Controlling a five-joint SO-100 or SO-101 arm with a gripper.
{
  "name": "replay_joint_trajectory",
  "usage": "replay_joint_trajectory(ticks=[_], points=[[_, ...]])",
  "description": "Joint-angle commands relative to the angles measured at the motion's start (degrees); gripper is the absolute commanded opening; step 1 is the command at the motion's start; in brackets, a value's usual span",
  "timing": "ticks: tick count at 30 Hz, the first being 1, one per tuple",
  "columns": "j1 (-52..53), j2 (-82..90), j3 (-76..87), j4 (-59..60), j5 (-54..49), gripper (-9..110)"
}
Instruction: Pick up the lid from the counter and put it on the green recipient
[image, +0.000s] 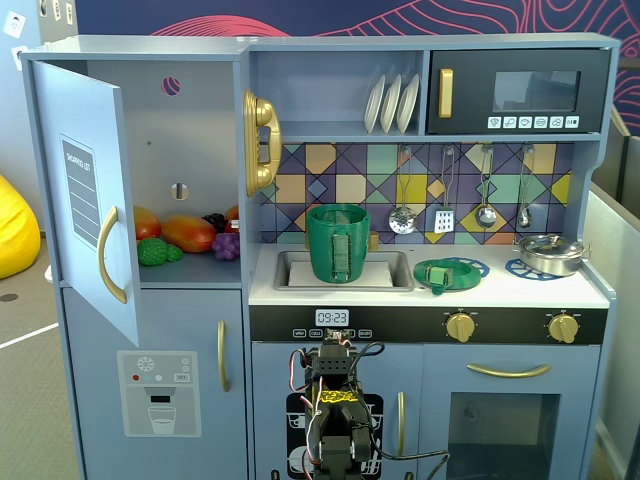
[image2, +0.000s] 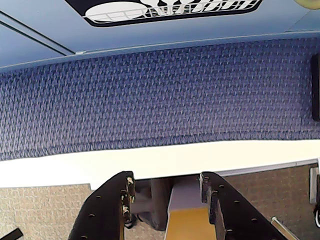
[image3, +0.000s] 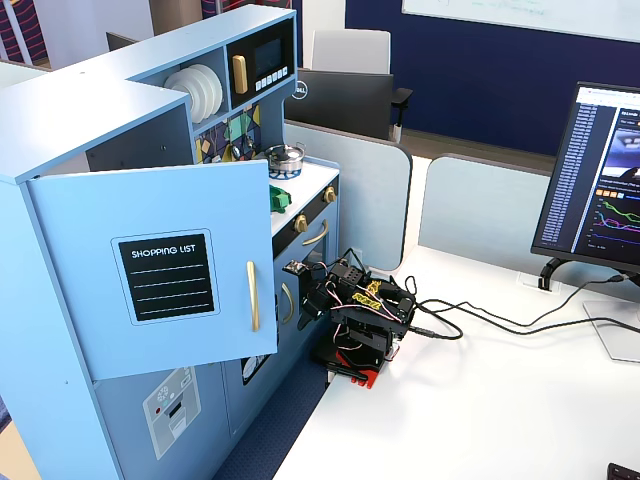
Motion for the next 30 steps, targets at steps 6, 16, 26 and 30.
replay_joint_trajectory(ticks=[6,16,26,30], points=[[6.2,-0.4,0.5,10.5,0.4,0],[6.7,-0.4,0.3,6.0,3.6,0],[22.8,-18.7,-20.8,-39.6,2.3,0],[28.6,-23.2,-18.5,-66.4,-5.7,3]])
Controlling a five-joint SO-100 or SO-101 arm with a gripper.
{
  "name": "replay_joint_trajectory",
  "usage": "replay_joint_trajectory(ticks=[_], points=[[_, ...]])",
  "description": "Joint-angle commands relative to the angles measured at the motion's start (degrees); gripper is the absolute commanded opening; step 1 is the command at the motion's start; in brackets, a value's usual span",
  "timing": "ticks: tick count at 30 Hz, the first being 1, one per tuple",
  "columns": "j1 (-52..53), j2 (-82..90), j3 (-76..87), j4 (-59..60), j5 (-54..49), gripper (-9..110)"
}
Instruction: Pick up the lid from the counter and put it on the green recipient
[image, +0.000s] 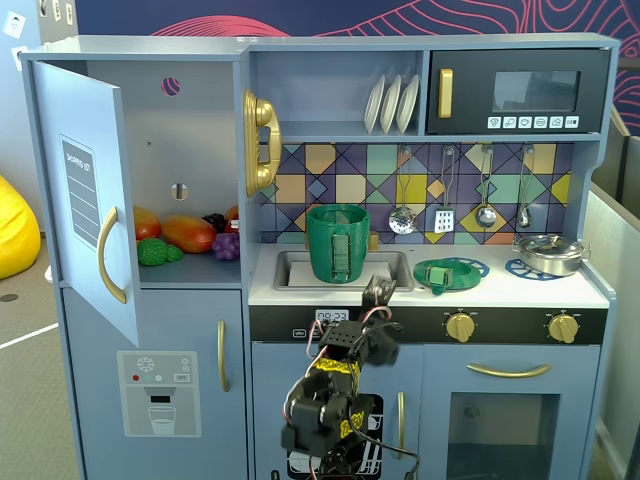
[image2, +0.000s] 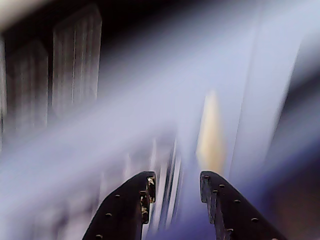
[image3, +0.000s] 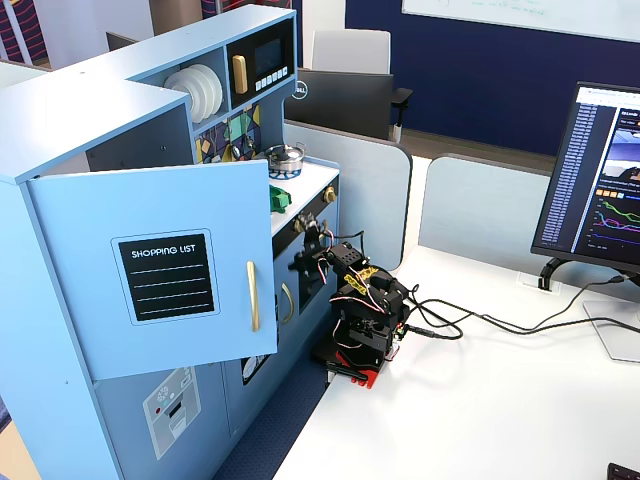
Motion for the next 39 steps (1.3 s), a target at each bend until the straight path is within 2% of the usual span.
replay_joint_trajectory(ticks=[1,4,6,14,26,39], points=[[6.1,-5.5,-1.7,-31.5,-6.6,6],[9.1,-10.9,3.6,-52.2,-9.1,16],[10.2,-13.4,5.7,-60.1,-9.0,20],[11.5,-11.5,2.0,-55.4,-8.3,30],[15.4,-18.1,-11.5,-50.9,-9.3,37],[13.6,-32.4,-22.0,-51.2,-8.1,35]])
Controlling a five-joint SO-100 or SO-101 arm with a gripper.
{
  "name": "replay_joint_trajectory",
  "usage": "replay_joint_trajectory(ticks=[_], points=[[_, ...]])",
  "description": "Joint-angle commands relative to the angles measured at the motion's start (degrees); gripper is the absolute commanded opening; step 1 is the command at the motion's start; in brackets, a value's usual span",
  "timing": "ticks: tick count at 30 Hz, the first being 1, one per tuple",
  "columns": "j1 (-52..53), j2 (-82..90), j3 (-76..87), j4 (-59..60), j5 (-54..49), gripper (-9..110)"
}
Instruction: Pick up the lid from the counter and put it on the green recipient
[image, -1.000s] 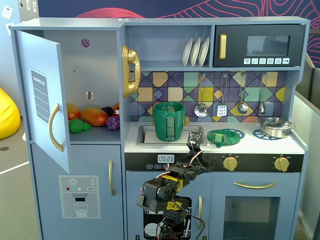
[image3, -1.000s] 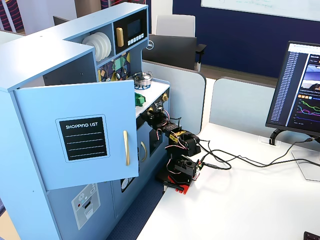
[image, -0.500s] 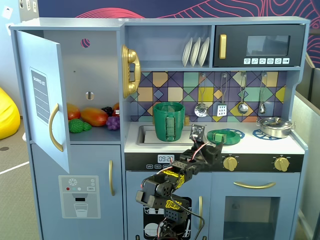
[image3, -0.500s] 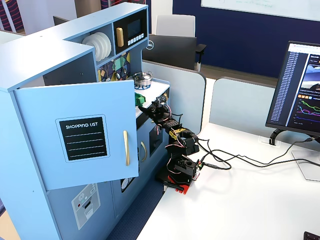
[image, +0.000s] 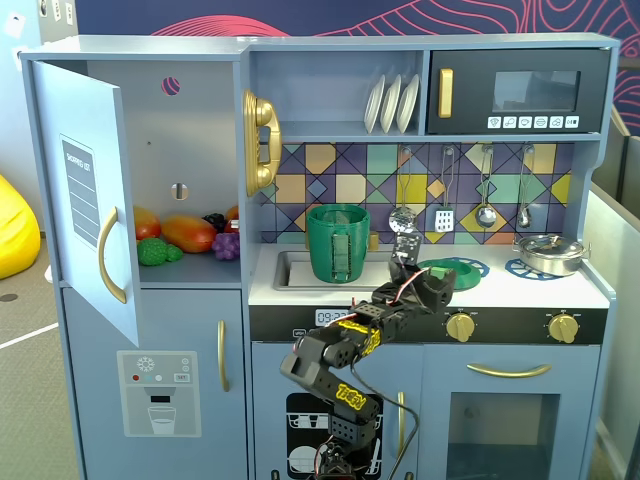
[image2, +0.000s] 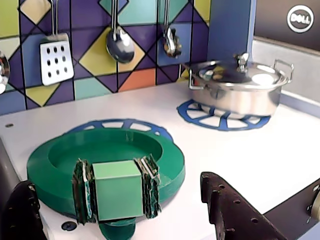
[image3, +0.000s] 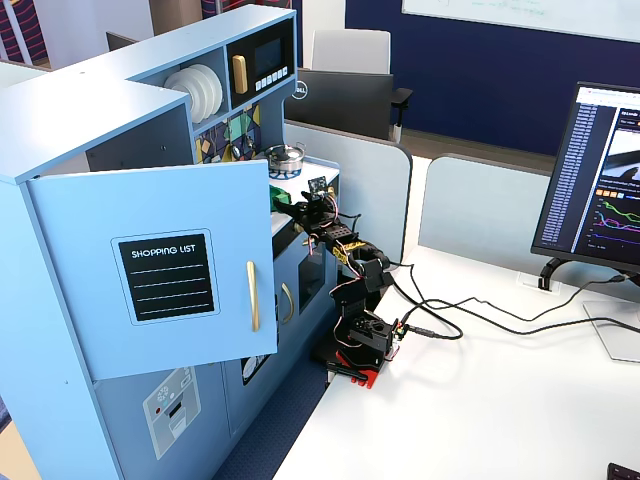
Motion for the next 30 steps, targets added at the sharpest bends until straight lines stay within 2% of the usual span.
replay_joint_trajectory(ticks=[1,14,20,22,23,24,30], points=[[-1.1,-3.7,-7.1,-0.1,0.8,35],[-3.3,-17.0,-17.1,0.3,0.9,33],[-3.1,-18.6,-17.7,1.3,0.0,26],[-2.9,-18.6,-17.6,1.8,-0.1,20],[-3.0,-18.6,-17.5,1.9,0.0,13],[-3.3,-18.5,-17.5,2.1,0.3,1],[-3.3,-16.3,-17.1,2.5,2.0,0]])
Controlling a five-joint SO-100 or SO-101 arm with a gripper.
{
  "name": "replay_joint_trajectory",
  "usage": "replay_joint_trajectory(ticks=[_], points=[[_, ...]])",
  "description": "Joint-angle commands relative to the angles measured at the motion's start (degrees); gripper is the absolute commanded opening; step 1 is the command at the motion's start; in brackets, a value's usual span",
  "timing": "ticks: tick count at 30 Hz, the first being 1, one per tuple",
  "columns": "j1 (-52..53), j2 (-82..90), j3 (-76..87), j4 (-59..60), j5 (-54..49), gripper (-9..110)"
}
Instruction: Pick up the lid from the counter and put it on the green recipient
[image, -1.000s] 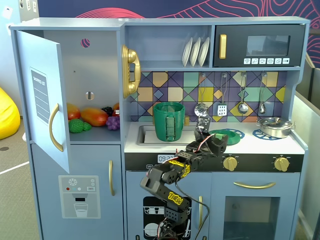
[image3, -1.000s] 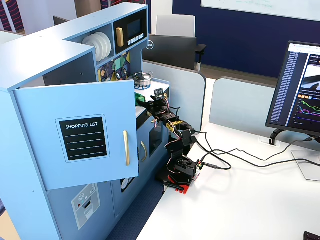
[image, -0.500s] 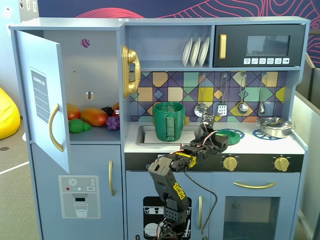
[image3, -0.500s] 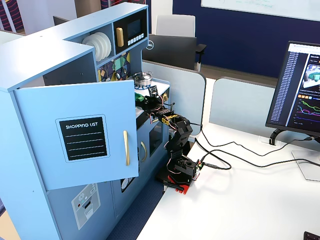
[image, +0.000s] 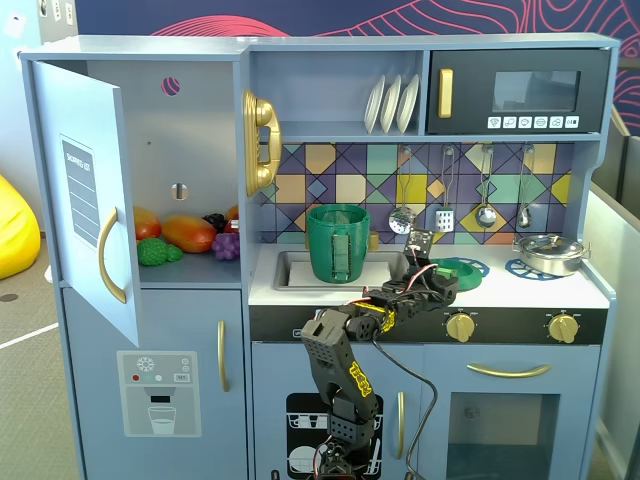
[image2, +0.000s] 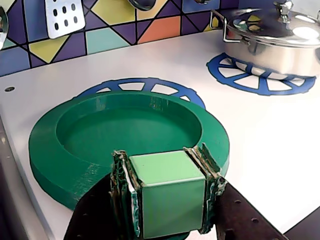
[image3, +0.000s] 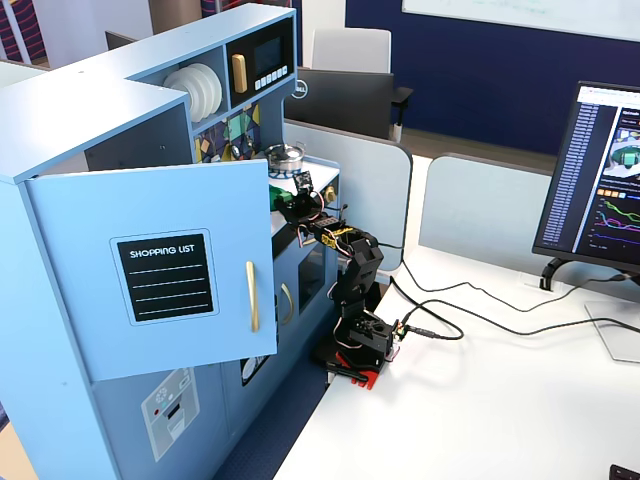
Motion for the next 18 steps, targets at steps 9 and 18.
replay_joint_trajectory(ticks=[9,18], points=[[-2.4,8.1,-13.8,7.0,0.5,0],[-8.9,12.6,-26.0,20.0,0.6,0]])
